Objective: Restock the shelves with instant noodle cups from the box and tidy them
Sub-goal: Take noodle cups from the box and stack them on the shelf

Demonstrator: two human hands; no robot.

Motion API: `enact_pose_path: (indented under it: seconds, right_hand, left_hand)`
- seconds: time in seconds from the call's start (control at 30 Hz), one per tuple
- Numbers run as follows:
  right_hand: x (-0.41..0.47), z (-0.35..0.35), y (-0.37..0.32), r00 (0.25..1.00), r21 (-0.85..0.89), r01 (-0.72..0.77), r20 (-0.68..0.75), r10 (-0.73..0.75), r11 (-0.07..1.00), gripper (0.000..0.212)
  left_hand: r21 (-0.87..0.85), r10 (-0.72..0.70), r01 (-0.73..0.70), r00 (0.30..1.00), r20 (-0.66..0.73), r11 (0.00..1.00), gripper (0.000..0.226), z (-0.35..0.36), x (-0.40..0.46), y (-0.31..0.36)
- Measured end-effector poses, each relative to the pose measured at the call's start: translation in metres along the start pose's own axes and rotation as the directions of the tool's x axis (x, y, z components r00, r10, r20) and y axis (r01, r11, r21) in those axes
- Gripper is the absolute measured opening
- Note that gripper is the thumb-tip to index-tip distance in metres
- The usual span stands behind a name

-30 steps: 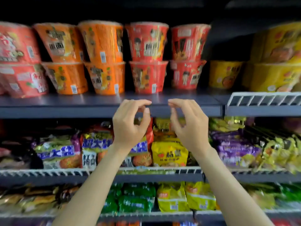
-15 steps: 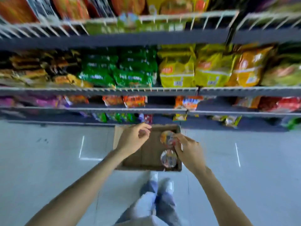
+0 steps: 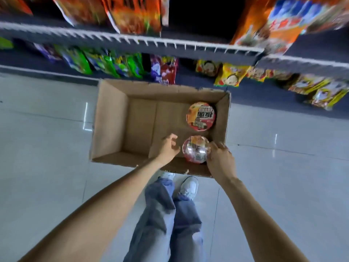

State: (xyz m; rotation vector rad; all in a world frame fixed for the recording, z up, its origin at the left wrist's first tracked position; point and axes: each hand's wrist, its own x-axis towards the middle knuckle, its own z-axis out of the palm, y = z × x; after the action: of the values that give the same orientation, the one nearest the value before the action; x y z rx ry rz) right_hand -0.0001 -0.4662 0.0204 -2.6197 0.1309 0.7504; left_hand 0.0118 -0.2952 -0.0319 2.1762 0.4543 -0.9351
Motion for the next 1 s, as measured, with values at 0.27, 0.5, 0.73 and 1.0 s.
enact_pose_path:
  seconds: [0.27, 0.5, 0.73, 1.0]
  right_hand:
    - [0.137, 0.128, 0.048, 1.000, -0.107, -0.002, 0.008, 0.003, 0.994, 0.045]
    - [0.229, 0.168, 0.081, 0.997, -0.192, -0.038, -0.074, 0.024, 0.981, 0.059]
    - [0.265, 0.165, 0.071, 0.986, -0.182, -0.164, 0.007, 0.168, 0.969, 0.114]
    - [0.259, 0.174, 0.047, 0.961, 0.186, -0.263, -0.036, 0.274, 0.947, 0.067]
  left_hand:
    - [0.477, 0.094, -0.117, 0.993, 0.072, 0.871, 0.041, 0.076, 0.136, -0.062]
    - [0.461, 0.152, -0.254, 0.957, 0.248, 0.850, 0.032, 0.122, 0.208, -0.078]
    - [0.269, 0.114, -0.112, 0.993, 0.011, 0.956, 0.031, 0.062, 0.193, -0.107]
    - [-0.101, -0.133, 0.134, 0.991, 0.016, 0.986, 0.070, 0.020, 0.205, -0.158]
